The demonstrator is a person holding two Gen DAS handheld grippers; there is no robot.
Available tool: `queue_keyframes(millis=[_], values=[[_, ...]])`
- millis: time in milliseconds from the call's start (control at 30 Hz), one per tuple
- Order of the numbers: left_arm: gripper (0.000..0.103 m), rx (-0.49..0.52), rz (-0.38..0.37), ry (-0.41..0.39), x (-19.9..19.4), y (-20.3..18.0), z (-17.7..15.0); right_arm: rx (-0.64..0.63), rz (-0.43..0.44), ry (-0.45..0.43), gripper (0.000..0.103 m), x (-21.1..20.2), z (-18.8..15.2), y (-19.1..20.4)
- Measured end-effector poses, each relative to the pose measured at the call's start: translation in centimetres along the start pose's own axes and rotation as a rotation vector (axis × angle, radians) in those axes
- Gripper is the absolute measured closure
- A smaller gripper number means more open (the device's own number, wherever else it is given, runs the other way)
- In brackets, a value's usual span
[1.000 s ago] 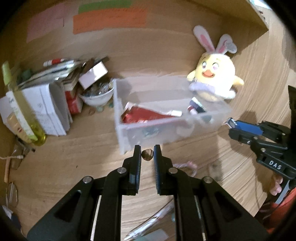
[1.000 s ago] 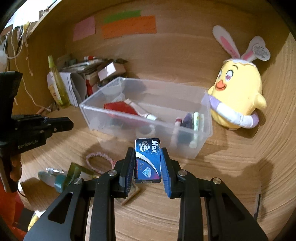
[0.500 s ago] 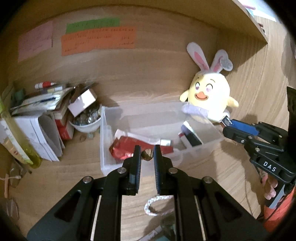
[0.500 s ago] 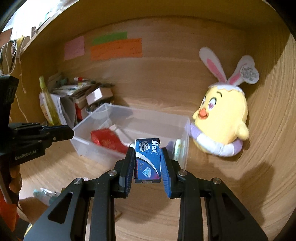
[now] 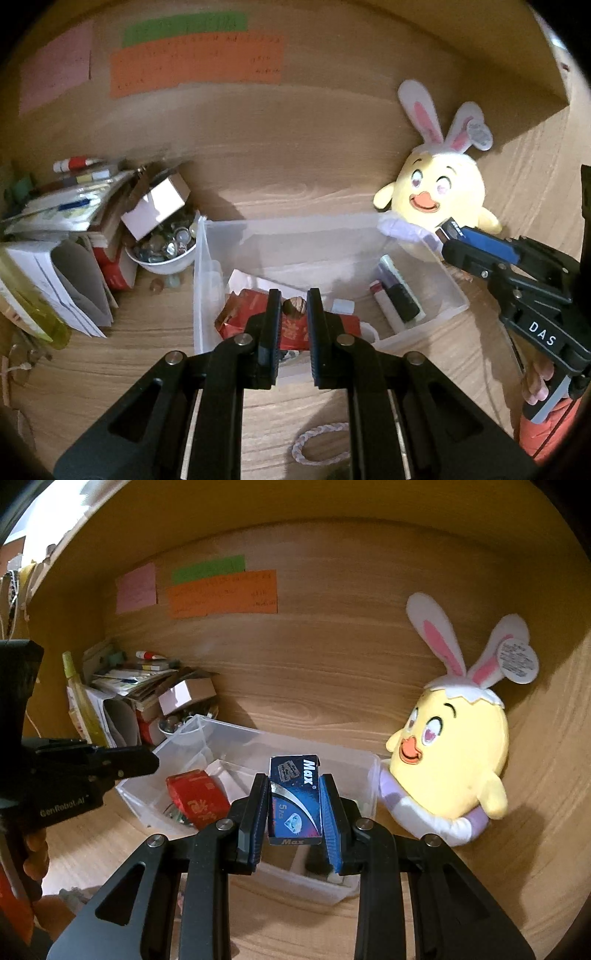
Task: Organize objects
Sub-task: 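Carry the blue Max box into the clear bin and release it with the right tool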
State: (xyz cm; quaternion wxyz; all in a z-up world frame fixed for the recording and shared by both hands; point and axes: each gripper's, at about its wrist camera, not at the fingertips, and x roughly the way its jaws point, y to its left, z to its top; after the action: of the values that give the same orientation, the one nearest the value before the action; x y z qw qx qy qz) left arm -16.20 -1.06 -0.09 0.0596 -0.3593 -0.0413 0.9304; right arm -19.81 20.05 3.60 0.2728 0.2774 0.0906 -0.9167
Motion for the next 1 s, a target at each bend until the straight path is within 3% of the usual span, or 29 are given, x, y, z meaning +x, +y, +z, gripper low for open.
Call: queue_keyframes(millis=[533,900,1000], values=[[0.091,-0.017,-0.006,0.103,4.3,1.1,-1.0,0.058,-0.033,0.177,0.078,7.8,-2.0,-0.9],[0.090,-0.010,-0.026,0.094,3.4,0.9,-0.9,0.045,-0.046,0.217,0.078,9.2,-2.4,-0.3],[0.080,-0.003,-0.025,0.087,2.7,0.7,-1.0,0.042,-0.045,0.219,0.078,9.3,-2.5,-0.1]])
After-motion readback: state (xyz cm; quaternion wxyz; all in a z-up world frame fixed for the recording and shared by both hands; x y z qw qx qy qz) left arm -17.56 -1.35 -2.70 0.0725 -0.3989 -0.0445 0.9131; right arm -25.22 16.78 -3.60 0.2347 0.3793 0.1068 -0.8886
